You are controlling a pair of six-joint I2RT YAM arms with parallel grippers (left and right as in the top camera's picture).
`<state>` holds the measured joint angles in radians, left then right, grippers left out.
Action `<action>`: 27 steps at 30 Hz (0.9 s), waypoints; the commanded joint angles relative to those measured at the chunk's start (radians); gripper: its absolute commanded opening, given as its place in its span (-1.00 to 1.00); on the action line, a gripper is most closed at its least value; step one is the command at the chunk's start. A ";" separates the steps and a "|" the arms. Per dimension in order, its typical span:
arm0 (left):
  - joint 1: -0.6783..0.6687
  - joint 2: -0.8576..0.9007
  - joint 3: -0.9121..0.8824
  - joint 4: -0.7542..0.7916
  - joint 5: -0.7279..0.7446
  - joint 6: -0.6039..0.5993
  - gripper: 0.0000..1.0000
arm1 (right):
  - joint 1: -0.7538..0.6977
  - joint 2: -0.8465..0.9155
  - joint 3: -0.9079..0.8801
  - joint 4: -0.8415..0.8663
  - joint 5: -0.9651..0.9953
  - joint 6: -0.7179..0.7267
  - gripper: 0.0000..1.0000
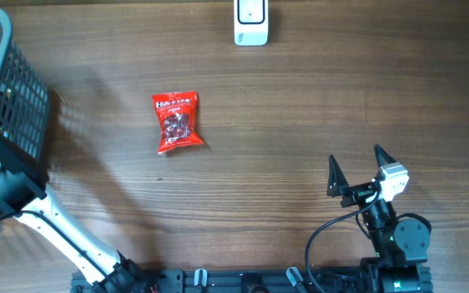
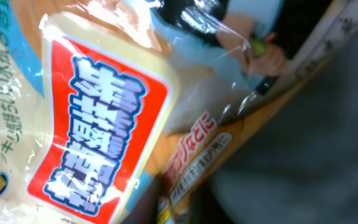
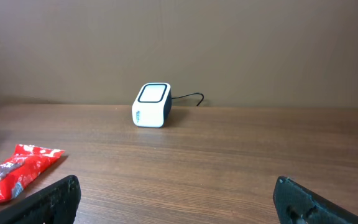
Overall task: Scan the item barcode
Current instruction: 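Grasp the cream-coloured printed bag in the basket with the left gripper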
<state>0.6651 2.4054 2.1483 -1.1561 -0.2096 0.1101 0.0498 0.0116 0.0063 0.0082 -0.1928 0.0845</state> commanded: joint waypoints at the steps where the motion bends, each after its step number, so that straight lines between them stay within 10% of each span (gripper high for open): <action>1: -0.008 -0.053 -0.008 -0.003 -0.037 -0.013 0.79 | 0.003 -0.007 -0.001 0.005 0.013 -0.006 0.99; 16: -0.006 -0.053 -0.198 0.193 -0.118 0.013 0.96 | 0.003 -0.007 -0.001 0.005 0.013 -0.006 0.99; 22: -0.006 -0.053 -0.198 0.203 -0.122 0.017 -0.63 | 0.003 -0.007 -0.001 0.005 0.013 -0.006 1.00; 27: -0.008 -0.057 -0.198 0.199 -0.124 0.017 -0.92 | 0.003 -0.007 -0.001 0.005 0.013 -0.006 0.99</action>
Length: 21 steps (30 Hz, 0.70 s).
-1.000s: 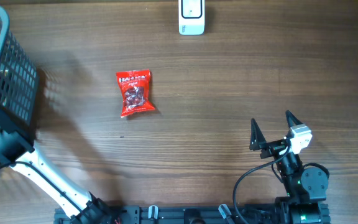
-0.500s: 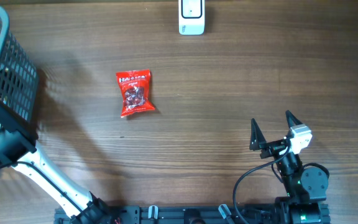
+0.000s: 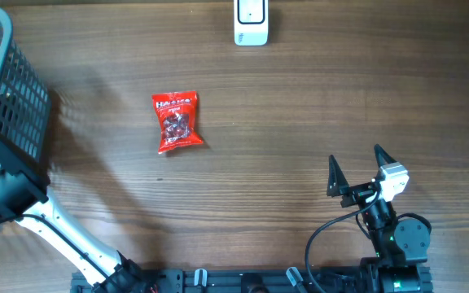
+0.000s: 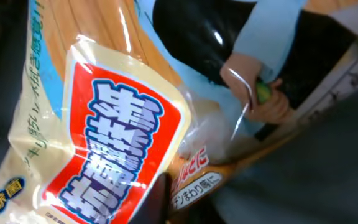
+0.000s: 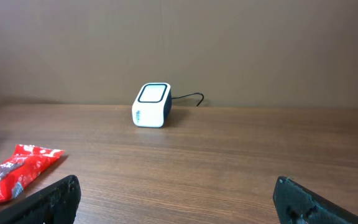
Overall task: Scan the item barcode
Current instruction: 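Grasp the cream-coloured printed bag in the basket with the left gripper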
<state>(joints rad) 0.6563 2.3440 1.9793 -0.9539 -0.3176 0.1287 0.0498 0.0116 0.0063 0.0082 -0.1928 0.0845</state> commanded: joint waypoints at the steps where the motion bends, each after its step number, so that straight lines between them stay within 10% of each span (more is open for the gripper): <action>1: 0.000 -0.003 -0.029 -0.005 -0.018 -0.002 -0.92 | 0.003 -0.007 -0.001 0.005 0.013 -0.006 0.99; 8: -0.005 -0.172 0.027 -0.003 0.018 -0.243 -0.92 | 0.003 -0.007 -0.001 0.005 0.013 -0.006 1.00; 21: -0.004 -0.642 0.032 0.052 0.198 -0.248 -0.92 | 0.003 -0.007 -0.001 0.005 0.013 -0.006 0.99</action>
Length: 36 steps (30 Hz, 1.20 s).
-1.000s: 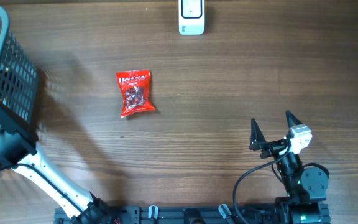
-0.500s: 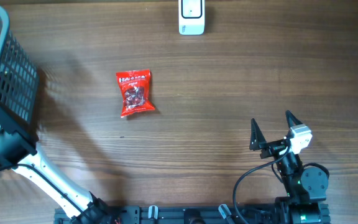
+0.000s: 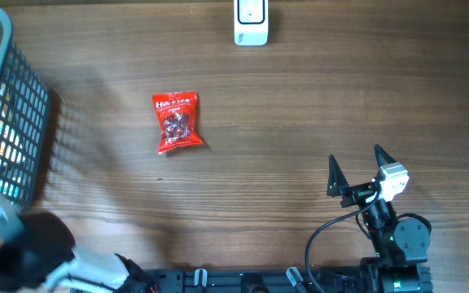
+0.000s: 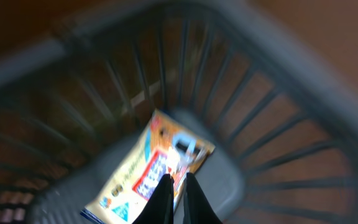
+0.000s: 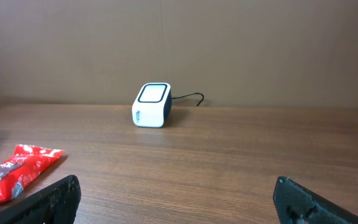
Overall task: Scan the item barcode
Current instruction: 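Grasp the cream-coloured printed bag in the basket with the left gripper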
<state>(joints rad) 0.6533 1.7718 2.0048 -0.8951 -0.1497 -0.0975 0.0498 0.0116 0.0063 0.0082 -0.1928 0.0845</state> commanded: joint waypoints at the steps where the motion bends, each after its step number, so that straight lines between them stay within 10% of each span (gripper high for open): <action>1: -0.001 -0.085 0.006 -0.016 0.029 -0.018 -0.92 | 0.003 -0.007 -0.001 0.005 0.013 -0.006 0.99; 3: -0.001 -0.089 0.006 -0.043 0.029 -0.015 -0.78 | 0.003 -0.007 -0.001 0.005 0.013 -0.006 0.99; 11: 0.002 0.068 -0.021 -0.096 0.029 -0.015 1.00 | 0.003 -0.007 -0.001 0.005 0.013 -0.006 0.99; 36: 0.024 0.554 -0.022 0.055 -0.026 0.151 1.00 | 0.003 -0.007 -0.001 0.005 0.013 -0.006 1.00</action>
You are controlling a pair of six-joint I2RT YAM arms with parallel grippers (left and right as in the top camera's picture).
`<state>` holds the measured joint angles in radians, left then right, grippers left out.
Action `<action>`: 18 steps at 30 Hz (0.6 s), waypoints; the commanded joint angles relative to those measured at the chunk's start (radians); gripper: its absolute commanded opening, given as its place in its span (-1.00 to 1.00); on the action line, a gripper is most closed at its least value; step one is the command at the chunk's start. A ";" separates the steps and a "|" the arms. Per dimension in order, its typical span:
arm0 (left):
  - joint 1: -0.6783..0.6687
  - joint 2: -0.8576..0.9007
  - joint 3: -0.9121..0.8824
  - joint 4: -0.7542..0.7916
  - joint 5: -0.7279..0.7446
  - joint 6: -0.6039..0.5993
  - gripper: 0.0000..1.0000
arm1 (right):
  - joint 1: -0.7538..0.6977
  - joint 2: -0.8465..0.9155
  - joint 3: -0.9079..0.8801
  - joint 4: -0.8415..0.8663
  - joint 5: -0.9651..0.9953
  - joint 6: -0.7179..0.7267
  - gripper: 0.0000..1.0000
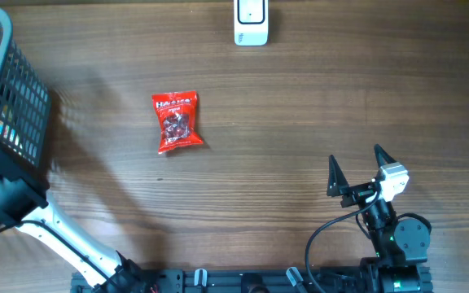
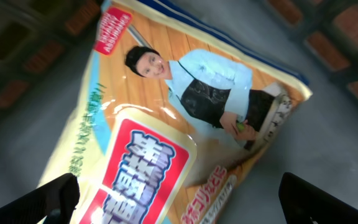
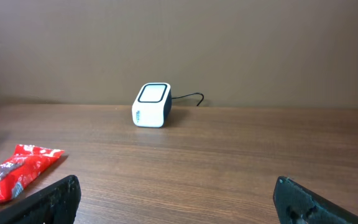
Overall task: Scan the item barcode
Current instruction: 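Grasp the cream-coloured printed bag in the basket with the left gripper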
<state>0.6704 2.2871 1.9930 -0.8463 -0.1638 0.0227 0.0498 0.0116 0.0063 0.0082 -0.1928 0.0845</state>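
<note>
A large snack bag (image 2: pixel 166 124), with a printed man and a red label, lies flat on the basket floor (image 2: pixel 334 124). My left gripper (image 2: pixel 179 204) hangs open just above it, fingertips (image 2: pixel 55 198) wide apart and nothing between them. In the overhead view the left arm (image 1: pixel 2 199) reaches into the grey basket (image 1: pixel 19 98). A small red snack pack (image 1: pixel 176 122) lies on the table. The white scanner (image 1: pixel 251 23) stands at the far edge. My right gripper (image 1: pixel 357 169) rests open near the front right, empty.
The basket's mesh walls (image 2: pixel 30 37) close round the left gripper. The right wrist view shows the scanner (image 3: pixel 152 104) with its cable against the back wall and the red pack (image 3: pixel 14 171) at the left. Wooden tabletop (image 1: pixel 316 106) spreads between them.
My left gripper was shut and high above the basket, with the bag lying far below. Now it is open and low inside the basket, close over the bag. The right arm has not moved.
My left gripper was pressed close against the large bag in the basket, apparently shut, and stayed so. Then it was high over the basket, shut and empty, the bag left on the floor. Now it is open, low over the bag. The red pack never moved.
</note>
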 commanded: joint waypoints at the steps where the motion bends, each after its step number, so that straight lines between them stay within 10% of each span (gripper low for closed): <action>1: 0.006 0.050 -0.010 0.006 -0.006 0.043 1.00 | 0.003 -0.007 -0.001 0.005 0.013 -0.006 0.99; 18: 0.013 0.165 -0.011 0.014 -0.324 0.058 1.00 | 0.003 -0.007 -0.001 0.005 0.013 -0.006 0.99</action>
<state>0.6655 2.3722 2.0003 -0.8249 -0.3561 0.0959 0.0498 0.0116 0.0063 0.0082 -0.1928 0.0845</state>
